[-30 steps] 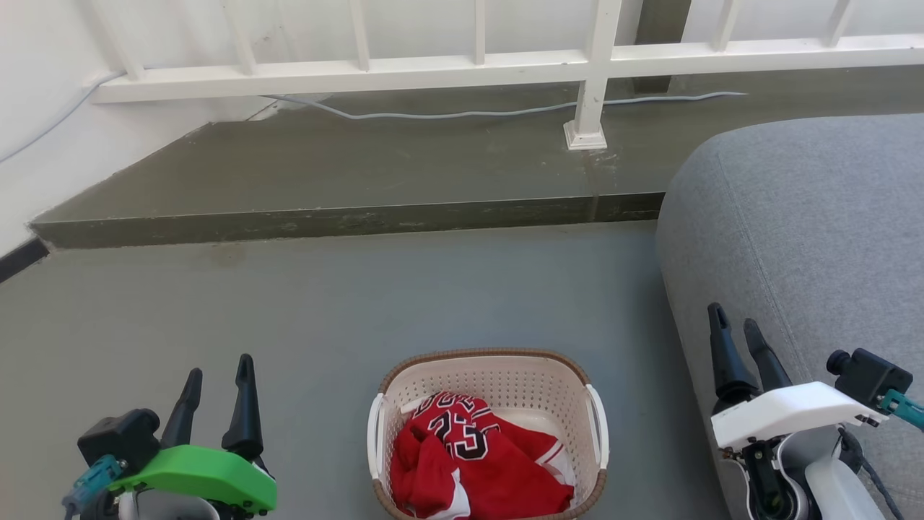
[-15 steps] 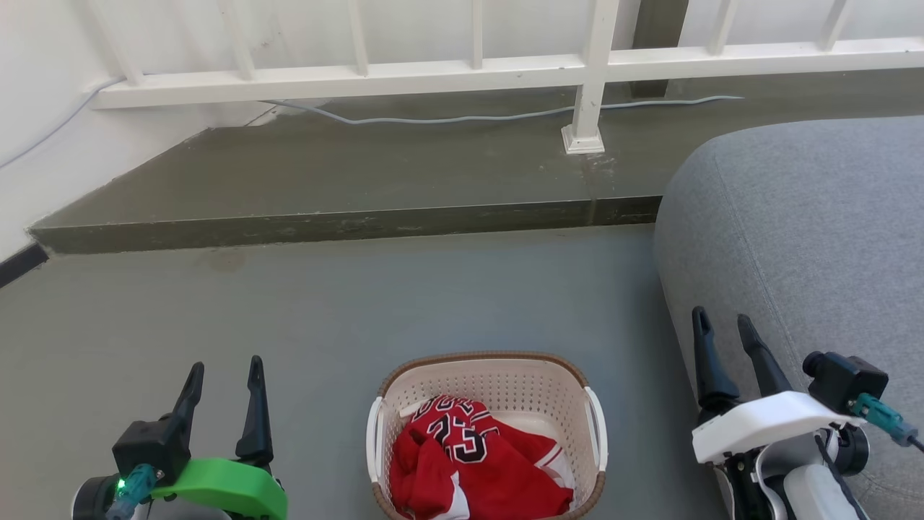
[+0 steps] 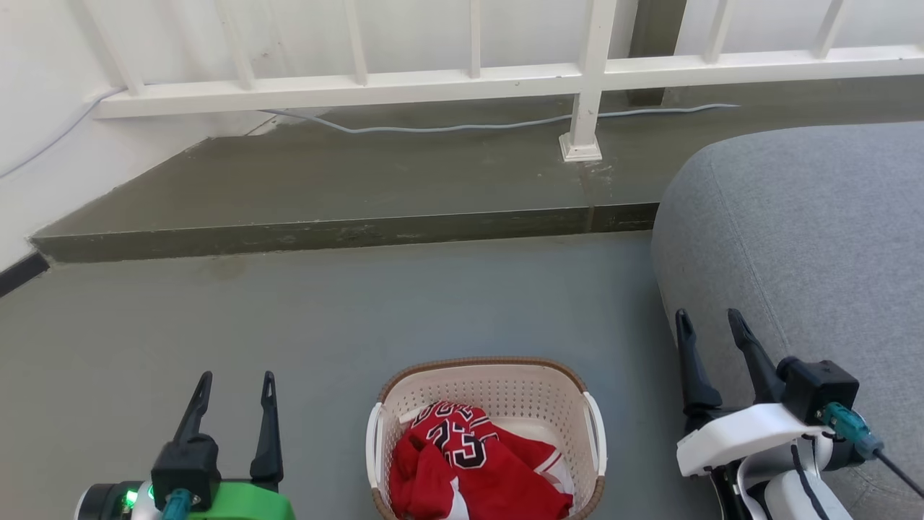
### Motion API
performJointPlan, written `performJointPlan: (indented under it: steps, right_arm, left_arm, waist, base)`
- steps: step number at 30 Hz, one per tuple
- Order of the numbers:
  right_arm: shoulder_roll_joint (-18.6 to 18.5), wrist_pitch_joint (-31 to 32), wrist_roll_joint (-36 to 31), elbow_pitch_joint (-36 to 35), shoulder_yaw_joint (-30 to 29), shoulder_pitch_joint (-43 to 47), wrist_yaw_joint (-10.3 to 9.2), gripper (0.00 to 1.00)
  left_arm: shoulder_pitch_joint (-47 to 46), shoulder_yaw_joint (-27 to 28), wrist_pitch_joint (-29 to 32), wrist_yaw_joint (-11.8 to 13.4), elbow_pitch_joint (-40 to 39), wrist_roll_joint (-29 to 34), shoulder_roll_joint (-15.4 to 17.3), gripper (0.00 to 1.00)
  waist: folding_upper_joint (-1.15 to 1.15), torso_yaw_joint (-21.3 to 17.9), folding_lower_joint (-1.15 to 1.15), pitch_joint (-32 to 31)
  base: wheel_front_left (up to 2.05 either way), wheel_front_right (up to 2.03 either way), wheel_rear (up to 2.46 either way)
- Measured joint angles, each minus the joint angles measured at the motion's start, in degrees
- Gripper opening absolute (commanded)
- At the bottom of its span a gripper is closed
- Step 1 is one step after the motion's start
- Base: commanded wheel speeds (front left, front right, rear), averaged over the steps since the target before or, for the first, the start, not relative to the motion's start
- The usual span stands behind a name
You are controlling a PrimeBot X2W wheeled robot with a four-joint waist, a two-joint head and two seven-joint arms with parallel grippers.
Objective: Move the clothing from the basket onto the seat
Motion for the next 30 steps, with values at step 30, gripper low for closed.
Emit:
performJointPlan:
  steps: [30]
  right_arm:
    - [0.0, -1.3, -5.3, -0.9, 0.5, 0.7, -0.54, 1.00]
  left_arm:
    - [0.2, -0.5, -1.6, 0.3, 0.8, 4.5, 0.4, 1.00]
  waist:
    - [0.00, -0.1, 0.00, 0.2]
  base:
    - [0.00, 0.00, 0.00]
